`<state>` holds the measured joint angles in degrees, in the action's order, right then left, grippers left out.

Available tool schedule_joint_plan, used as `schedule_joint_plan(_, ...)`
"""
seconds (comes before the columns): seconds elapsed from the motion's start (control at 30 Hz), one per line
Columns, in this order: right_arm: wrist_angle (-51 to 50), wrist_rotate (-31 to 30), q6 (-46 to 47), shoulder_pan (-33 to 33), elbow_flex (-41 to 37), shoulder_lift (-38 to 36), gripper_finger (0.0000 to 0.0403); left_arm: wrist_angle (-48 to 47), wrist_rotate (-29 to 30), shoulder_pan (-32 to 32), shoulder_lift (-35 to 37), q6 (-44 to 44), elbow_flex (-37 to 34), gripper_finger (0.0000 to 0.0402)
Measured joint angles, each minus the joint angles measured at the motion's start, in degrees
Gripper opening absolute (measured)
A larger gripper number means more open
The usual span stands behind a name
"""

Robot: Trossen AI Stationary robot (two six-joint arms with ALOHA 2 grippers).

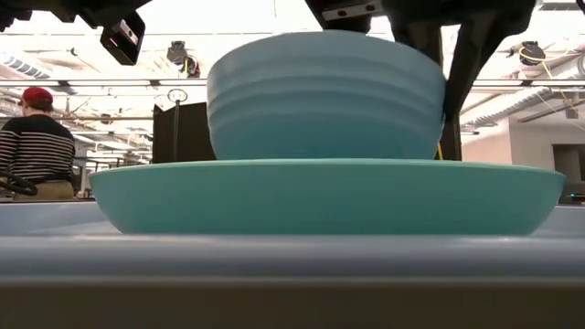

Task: Set up tray
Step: Put the blue bowl on the light blue plate

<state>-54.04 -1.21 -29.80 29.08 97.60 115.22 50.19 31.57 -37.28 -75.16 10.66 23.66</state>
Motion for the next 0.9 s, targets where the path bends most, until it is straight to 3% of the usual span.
schedule_joint_plan(0.6,0.67,1.41,-0.06,-0.13,0.0,0.0,0.0006,-0.24,0.0,0.0,0.0,0.13,0.0,0.0033)
schedule_joint_plan(0.9,0.72,1.31,0.84,-0.13,0.01,0.0,0.0034,-0.39,-0.04,0.0,0.0,0.11,0.0,0.0033)
